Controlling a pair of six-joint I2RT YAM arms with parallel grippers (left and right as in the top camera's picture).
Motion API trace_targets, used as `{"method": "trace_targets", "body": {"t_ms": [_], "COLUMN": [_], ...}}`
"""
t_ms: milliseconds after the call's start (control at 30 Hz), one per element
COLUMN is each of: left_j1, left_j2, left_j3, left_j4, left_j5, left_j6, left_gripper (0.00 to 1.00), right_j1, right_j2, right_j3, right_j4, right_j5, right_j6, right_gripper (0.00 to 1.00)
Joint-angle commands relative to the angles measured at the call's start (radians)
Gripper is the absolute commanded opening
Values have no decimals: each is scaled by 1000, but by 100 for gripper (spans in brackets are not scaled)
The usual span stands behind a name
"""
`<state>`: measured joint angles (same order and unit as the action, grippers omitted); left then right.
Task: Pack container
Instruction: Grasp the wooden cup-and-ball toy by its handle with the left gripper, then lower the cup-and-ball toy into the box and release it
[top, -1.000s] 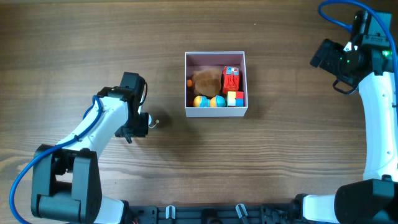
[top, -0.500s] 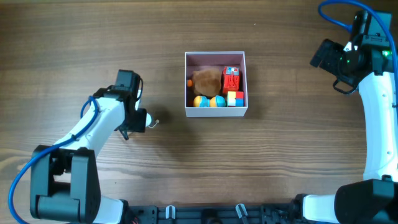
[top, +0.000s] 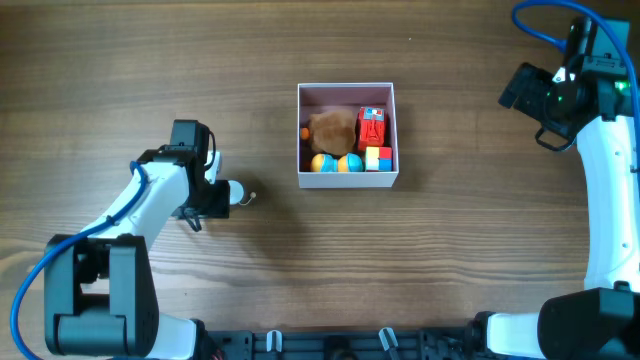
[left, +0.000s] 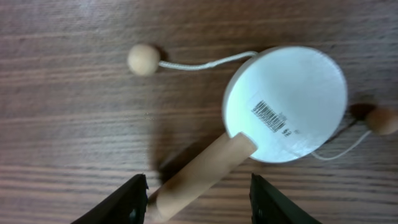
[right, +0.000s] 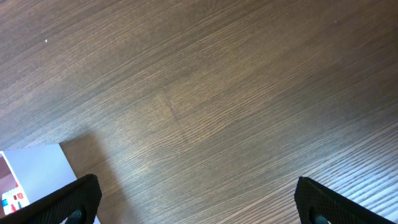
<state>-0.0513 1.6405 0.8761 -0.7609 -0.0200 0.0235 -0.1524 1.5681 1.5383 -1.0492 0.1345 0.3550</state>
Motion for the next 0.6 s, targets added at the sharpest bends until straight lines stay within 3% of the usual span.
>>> {"method": "trace_targets", "body": {"t_ms": [0, 167, 467, 567], "left_j1": [4, 4, 3, 3], "left_j2": [-15, -15, -13, -13], "left_j3": [-26, -56, -58, -58], "left_j4": [34, 73, 47, 47], "left_j5": [69, 69, 79, 81], "left_j6": [71, 78, 77, 72], "left_gripper": [55, 52, 34, 17], "right_j1": [-2, -2, -2, -2], "right_j2": [10, 10, 10, 10], "right_j3": [-5, -5, -5, -5], "right_j4": [2, 2, 2, 2], "right_j5": [-8, -8, -8, -8], "right_j6": [11, 12, 11, 12], "right_gripper": [100, 100, 100, 100]}}
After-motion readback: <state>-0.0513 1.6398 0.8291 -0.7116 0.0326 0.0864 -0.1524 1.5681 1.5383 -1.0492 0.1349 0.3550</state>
